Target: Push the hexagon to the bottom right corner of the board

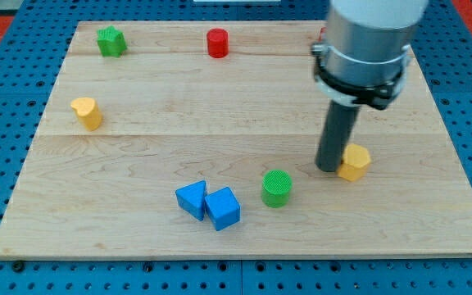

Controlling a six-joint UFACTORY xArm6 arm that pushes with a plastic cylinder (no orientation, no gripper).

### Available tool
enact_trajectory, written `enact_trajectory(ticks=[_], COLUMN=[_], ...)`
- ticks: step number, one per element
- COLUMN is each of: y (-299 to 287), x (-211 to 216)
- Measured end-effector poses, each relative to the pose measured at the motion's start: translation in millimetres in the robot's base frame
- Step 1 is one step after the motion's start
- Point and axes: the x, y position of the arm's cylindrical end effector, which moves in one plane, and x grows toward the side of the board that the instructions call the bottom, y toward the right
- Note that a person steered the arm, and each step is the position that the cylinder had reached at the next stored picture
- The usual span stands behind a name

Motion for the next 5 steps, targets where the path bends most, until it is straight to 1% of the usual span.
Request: enact_trajectory(ticks=[2, 3, 4, 5], y=[12, 12, 25, 51], x=[-3, -14, -16, 10])
